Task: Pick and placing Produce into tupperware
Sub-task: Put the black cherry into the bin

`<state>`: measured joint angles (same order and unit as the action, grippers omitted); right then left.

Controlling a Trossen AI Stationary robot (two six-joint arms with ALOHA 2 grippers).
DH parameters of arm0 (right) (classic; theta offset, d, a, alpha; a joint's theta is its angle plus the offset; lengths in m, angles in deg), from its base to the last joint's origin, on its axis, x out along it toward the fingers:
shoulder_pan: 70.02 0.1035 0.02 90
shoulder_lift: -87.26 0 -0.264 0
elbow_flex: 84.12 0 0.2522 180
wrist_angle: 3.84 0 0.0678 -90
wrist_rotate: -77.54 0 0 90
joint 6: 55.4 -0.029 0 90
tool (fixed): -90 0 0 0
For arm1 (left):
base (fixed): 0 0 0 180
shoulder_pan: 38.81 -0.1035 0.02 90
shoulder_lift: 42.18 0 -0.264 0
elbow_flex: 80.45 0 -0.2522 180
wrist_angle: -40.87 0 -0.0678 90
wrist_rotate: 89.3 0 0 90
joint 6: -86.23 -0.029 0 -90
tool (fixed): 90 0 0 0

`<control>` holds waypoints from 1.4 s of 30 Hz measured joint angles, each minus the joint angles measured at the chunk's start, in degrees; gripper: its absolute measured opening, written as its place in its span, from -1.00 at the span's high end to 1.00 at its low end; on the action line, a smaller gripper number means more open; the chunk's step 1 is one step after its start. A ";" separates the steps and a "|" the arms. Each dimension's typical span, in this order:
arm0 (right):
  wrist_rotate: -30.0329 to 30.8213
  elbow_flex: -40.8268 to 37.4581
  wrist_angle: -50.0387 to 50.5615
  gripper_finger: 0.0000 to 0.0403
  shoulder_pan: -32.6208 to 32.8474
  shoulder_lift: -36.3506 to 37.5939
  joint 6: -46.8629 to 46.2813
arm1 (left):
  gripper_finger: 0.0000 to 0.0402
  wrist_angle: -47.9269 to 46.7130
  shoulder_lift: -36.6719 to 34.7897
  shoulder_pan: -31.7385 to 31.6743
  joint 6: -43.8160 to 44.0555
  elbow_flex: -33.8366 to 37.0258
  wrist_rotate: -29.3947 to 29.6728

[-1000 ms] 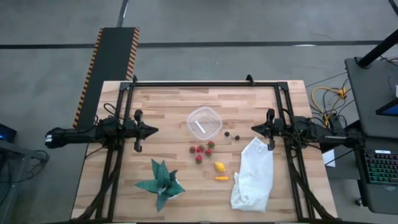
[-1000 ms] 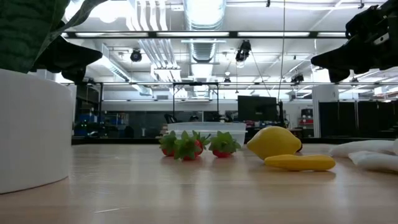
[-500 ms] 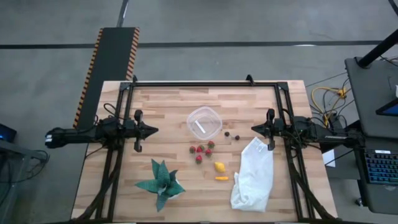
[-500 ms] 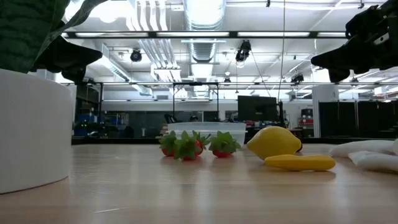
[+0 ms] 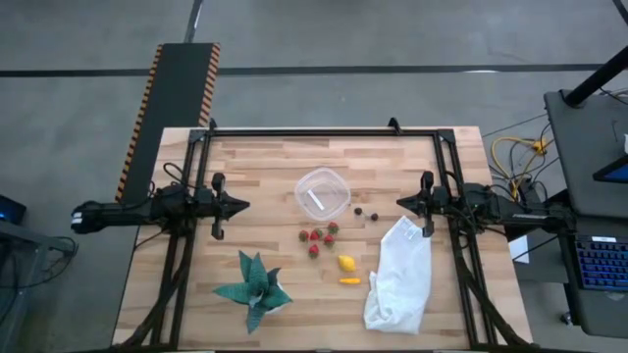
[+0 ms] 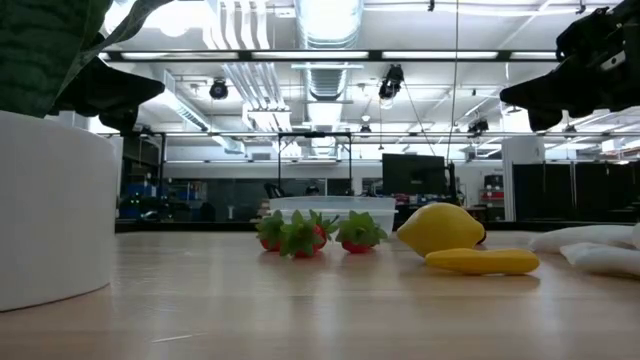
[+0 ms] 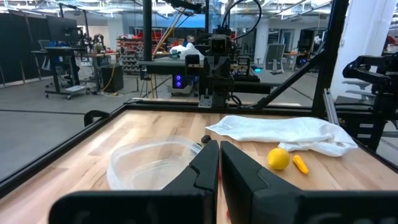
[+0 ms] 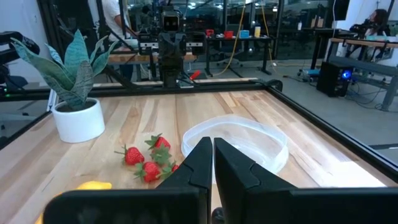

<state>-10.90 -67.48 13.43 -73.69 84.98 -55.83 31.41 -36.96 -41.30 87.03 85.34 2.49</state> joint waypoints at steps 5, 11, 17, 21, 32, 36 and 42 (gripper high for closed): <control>0.00 0.00 -2.68 0.96 0.00 -0.02 0.61 | 1.00 0.20 0.01 0.00 -0.06 0.00 0.09; 0.00 0.00 -16.79 0.96 0.00 -0.21 1.70 | 1.00 6.36 0.02 0.01 -0.03 -0.02 0.48; 1.47 3.25 -18.16 0.82 0.00 -2.95 5.76 | 1.00 11.72 2.11 -0.07 -2.05 -0.38 4.66; 2.85 9.42 -15.63 0.62 -0.02 -8.47 8.52 | 0.93 11.80 6.12 -0.07 -3.96 -4.61 6.46; 7.56 32.95 10.25 0.19 0.00 -31.34 16.91 | 0.43 11.76 20.76 -0.07 -10.98 -16.50 7.32; 7.56 38.49 18.13 0.18 0.00 -37.09 14.50 | 0.40 11.82 24.95 -0.10 -11.28 -19.13 7.34; 7.55 40.68 24.60 0.21 0.00 -42.46 9.86 | 0.40 11.61 28.93 -0.12 -12.13 -20.19 7.36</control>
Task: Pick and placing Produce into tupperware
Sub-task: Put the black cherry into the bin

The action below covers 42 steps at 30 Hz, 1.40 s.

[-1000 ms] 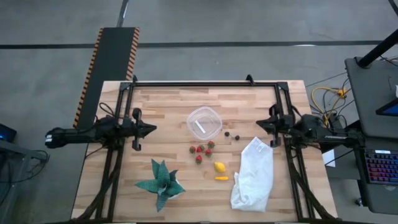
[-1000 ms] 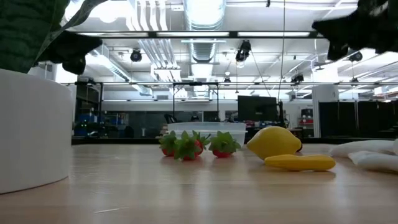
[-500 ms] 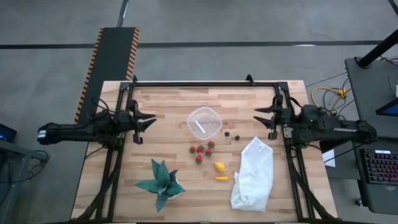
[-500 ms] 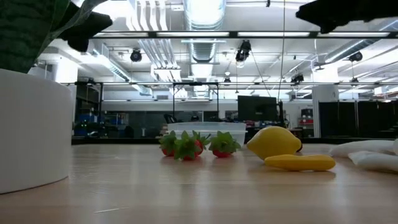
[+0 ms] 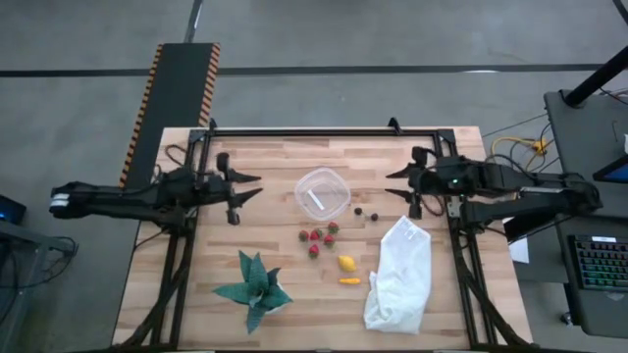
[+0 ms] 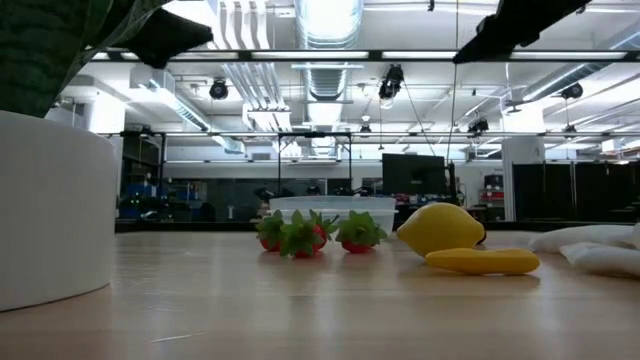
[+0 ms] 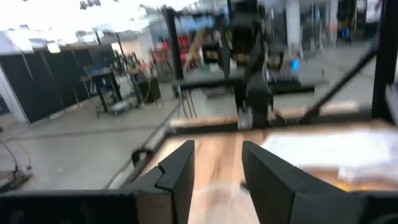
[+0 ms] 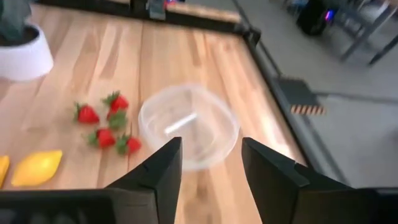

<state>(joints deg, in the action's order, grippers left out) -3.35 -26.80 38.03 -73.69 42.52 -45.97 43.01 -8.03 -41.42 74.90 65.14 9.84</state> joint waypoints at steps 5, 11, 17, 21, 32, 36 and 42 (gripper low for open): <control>0.18 -0.84 1.85 0.25 0.00 -3.02 -1.53 | 0.40 0.19 2.02 0.00 -1.55 0.34 2.24; 1.50 -0.84 1.69 0.30 -0.02 -5.98 -1.97 | 0.40 0.38 2.77 0.00 -1.85 -0.34 3.25; 1.50 -0.88 1.65 0.34 -0.02 -8.75 -3.64 | 0.40 0.28 1.88 0.00 -3.02 -0.33 3.30; 1.48 -0.88 1.59 0.34 -0.02 -11.30 -4.96 | 0.40 0.42 1.35 0.00 -2.98 -0.33 3.29; 1.48 -0.90 0.33 0.37 0.00 -22.52 -9.28 | 0.40 0.28 2.30 0.00 -2.93 -0.33 3.24; 1.48 -0.93 -0.64 0.38 0.00 -26.57 -9.50 | 0.40 0.35 2.83 0.00 -2.93 -0.30 3.24; 1.47 -0.93 -1.89 0.37 0.00 -31.99 -10.95 | 0.40 0.29 3.34 0.00 -2.82 -0.30 3.24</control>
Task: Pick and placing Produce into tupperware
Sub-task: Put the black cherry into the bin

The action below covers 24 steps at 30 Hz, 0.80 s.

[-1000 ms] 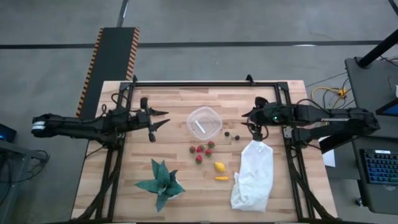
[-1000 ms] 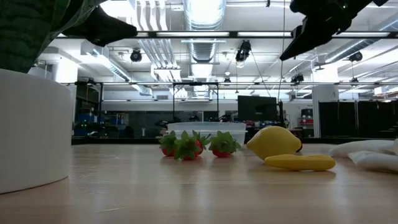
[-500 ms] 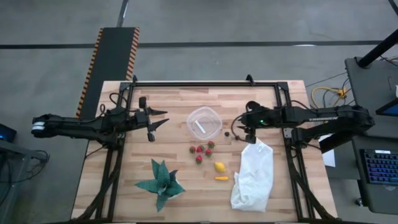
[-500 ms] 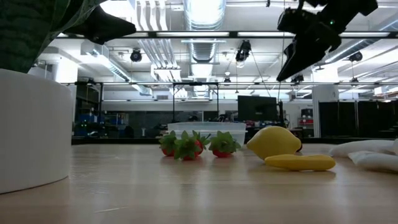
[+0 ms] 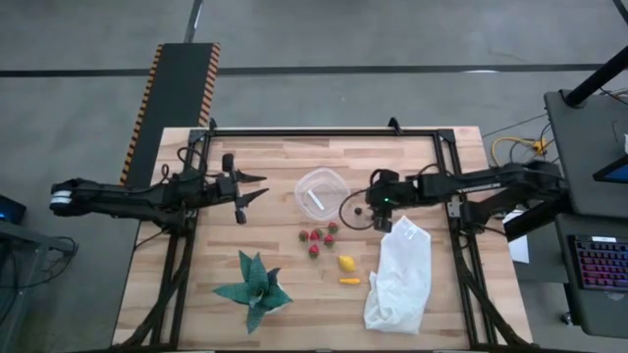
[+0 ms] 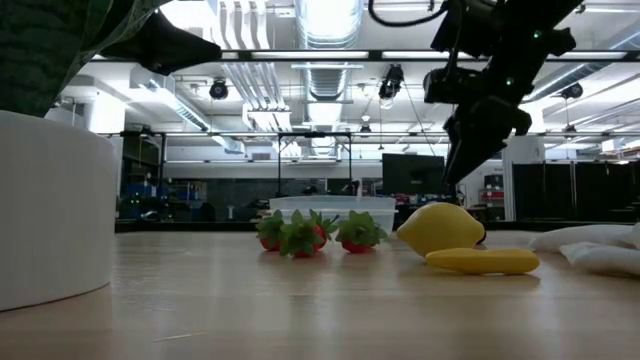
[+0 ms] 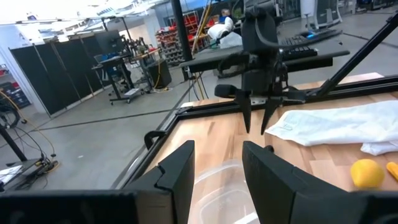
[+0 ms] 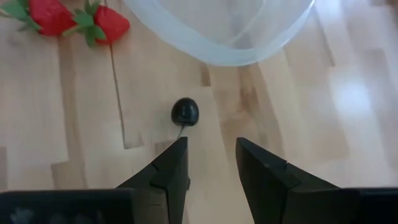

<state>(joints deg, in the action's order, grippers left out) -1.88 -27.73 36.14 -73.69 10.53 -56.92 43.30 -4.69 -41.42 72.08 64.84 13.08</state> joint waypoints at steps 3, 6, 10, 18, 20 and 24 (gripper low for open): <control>-0.02 0.00 -1.37 0.38 0.00 -2.16 -0.70 | 0.40 0.09 0.16 0.00 0.00 0.00 0.00; -0.05 0.00 -2.14 0.39 0.00 -4.07 -2.12 | 0.40 -0.03 0.29 0.00 0.00 0.01 0.01; -0.24 0.00 -2.87 0.38 0.00 -6.08 -3.25 | 0.40 0.06 0.64 0.00 -0.02 0.02 0.02; -1.31 0.00 -4.44 0.37 0.01 -8.57 -6.72 | 0.40 0.04 1.73 0.00 -0.04 0.07 0.04; -2.85 0.00 -4.73 0.38 0.01 -9.11 -8.11 | 0.40 0.28 1.98 0.00 -0.01 0.07 0.02; -4.97 0.02 -5.17 0.40 0.02 -10.08 -8.94 | 0.40 0.33 2.50 0.00 0.15 0.09 0.02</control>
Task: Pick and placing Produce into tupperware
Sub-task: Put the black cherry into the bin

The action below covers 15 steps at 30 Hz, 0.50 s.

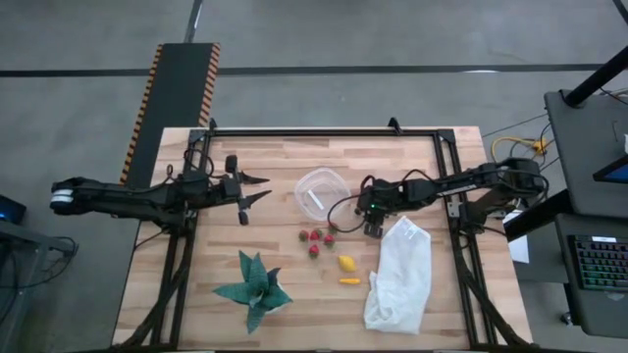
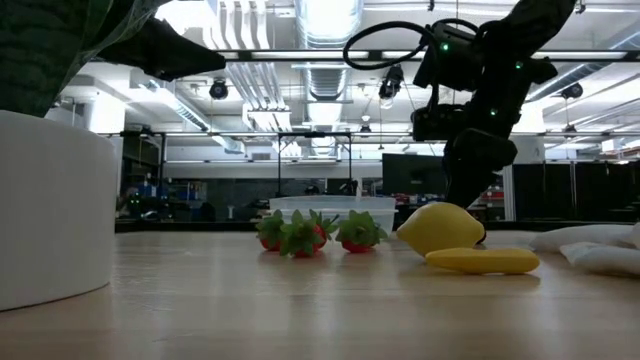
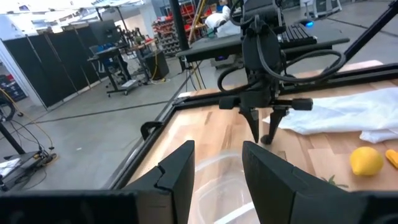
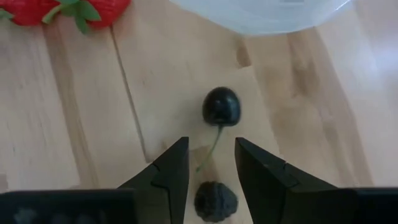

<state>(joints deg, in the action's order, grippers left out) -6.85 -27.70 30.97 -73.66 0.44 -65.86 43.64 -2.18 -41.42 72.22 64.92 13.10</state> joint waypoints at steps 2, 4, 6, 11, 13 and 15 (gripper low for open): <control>0.03 0.02 -0.34 0.40 0.00 -0.28 0.37 | 0.40 0.15 0.16 0.00 -0.02 0.00 0.00; 0.23 0.02 -0.34 0.39 0.00 -0.36 0.37 | 0.40 0.16 0.22 0.00 -0.02 0.00 0.00; 0.39 0.04 -0.73 0.38 0.00 -0.34 0.39 | 0.40 0.11 0.25 0.00 -0.01 0.00 0.02; 0.43 0.02 -0.54 0.40 0.00 -0.69 0.68 | 0.40 0.10 0.36 0.00 0.01 0.00 0.00; 0.45 -0.09 -0.29 0.41 -0.02 -1.43 1.75 | 0.40 0.17 0.34 0.00 0.01 0.00 0.00; 0.45 -0.11 -0.49 0.41 0.00 -2.21 1.90 | 0.40 0.27 0.45 0.00 0.01 0.00 0.00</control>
<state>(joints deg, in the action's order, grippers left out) -6.40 -27.81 30.48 -73.67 -1.77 -63.96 43.90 -1.73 -41.42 72.23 64.92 13.10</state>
